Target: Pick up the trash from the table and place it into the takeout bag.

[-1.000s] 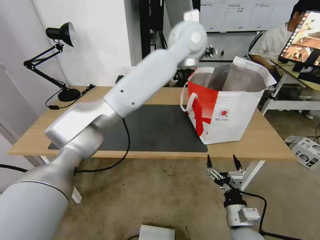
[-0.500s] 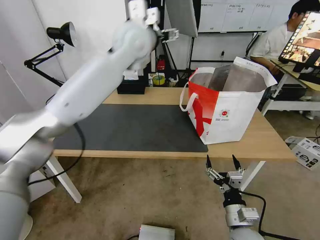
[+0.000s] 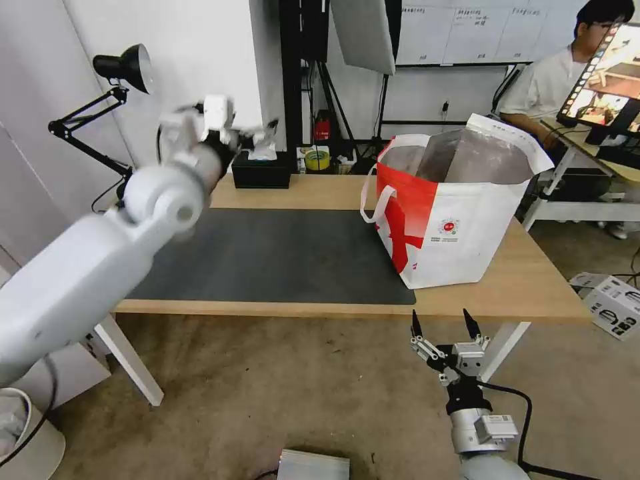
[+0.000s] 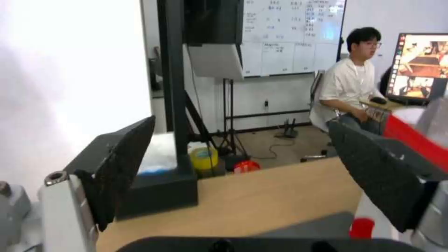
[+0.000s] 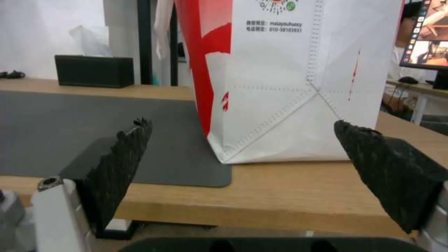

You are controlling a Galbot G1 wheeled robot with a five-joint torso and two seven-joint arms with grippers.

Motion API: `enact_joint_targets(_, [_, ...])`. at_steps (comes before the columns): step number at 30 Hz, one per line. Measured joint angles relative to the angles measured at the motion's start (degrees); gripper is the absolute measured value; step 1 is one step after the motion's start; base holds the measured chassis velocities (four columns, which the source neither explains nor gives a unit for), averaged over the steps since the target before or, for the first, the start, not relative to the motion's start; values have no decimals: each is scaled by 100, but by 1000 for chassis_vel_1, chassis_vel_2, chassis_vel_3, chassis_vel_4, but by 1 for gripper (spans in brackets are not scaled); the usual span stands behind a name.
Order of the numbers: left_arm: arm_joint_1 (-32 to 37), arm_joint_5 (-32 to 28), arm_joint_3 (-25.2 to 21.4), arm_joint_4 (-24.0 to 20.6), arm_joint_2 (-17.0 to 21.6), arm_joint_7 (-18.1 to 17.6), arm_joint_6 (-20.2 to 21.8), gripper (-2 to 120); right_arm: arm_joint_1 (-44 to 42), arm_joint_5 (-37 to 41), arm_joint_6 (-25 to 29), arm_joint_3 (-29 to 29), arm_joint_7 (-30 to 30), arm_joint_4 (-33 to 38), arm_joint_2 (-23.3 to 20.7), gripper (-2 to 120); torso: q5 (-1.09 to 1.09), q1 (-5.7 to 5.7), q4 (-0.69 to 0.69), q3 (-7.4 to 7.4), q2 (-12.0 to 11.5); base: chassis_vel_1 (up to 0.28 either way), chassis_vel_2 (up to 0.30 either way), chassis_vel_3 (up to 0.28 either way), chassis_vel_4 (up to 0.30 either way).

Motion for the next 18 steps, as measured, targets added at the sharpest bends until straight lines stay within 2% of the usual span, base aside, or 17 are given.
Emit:
enact_joint_targets(1, [271, 81, -212, -135, 77, 69, -68, 100, 0, -1, -1, -2, 0, 1, 0, 97, 4, -1, 0, -1, 1, 0, 0, 0, 0])
enact_joint_targets(2, [875, 297, -668, -374, 196, 196, -147, 100, 7, -2, -2, -13, -1, 3, -10, 97, 4, -1, -2, -1, 1, 0, 0, 0, 0])
enact_joint_targets(3, [875, 297, -668, -374, 196, 196, -147, 100, 7, -2, -2, -13, -1, 3, -10, 97, 4, -1, -2, -1, 1, 0, 0, 0, 0])
enact_joint_targets(4, [1582, 588, -1206, -617, 336, 320, -290, 100, 37, -2, -8, -55, -2, 2, -36, 97, -2, 0, -1, 0, 1, 0, 0, 0, 0])
enact_joint_targets(5, [2213, 851, -1628, -806, 457, 356, -445, 100, 40, -2, -9, -67, -4, -7, -32, 97, 4, -1, 5, -1, 1, 0, 0, 0, 0])
enact_joint_targets(6, [2812, 1065, -1972, -980, 497, 367, -559, 100, 7, -4, -9, -55, -6, -11, -4, 97, 1, -1, 2, -1, 1, 0, 0, 0, 0])
enact_joint_targets(7, [2812, 1065, -1972, -980, 497, 367, -559, 100, 7, -4, -9, -55, -6, -11, -4, 97, 1, -1, 2, -1, 1, 0, 0, 0, 0])
enact_joint_targets(8, [3420, 1317, -2361, -1151, 470, 368, -658, 100, -1, -17, -9, -40, -5, -11, 22, 97, 4, -1, -1, -1, 1, 0, 0, 0, 0])
enact_joint_targets(11, [3897, 1497, -2551, -1269, 320, 342, -749, 100, -76, -70, 1, 25, -6, 31, 80, 97, 3, -1, 3, 0, 1, 0, 0, 0, 0])
enact_joint_targets(14, [4182, 1748, -2622, -1317, 158, 332, -876, 100, -176, -120, 9, 101, -5, 97, 136, 97, 3, -1, -3, 0, 1, 0, 0, 0, 0])
enact_joint_targets(18, [4959, 2332, -2968, -1438, -205, 331, -1184, 100, -236, -174, 12, 144, -7, 141, 167, 97, 4, -1, 0, 0, 1, 0, 0, 0, 0])
